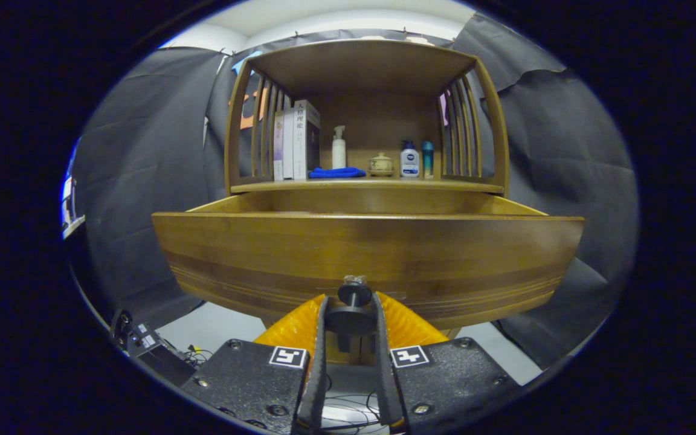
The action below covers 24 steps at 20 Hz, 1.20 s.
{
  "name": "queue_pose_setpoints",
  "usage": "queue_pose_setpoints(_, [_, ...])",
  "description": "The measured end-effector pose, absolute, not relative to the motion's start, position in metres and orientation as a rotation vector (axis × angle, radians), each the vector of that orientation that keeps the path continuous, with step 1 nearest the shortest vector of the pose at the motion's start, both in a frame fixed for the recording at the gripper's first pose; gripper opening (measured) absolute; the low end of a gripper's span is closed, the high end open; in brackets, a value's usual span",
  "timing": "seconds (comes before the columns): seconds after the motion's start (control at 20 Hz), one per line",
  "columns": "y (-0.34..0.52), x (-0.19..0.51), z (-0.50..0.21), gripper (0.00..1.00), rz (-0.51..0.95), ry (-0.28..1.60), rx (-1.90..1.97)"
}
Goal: Pull open the drawer, take out the items inside it, and place them on the countertop above the cabinet.
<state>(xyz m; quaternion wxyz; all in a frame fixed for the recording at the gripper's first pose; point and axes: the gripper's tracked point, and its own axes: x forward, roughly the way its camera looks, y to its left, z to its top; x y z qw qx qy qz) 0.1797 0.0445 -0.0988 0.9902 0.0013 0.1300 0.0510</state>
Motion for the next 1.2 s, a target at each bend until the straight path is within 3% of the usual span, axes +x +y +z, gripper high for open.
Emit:
queue_pose_setpoints(0.85, [0.044,0.181,-0.101,0.38,0.118,0.274,-0.008])
queue_pose_setpoints(1.2, [0.024,0.16,-0.08,0.85,0.113,0.296,0.046])
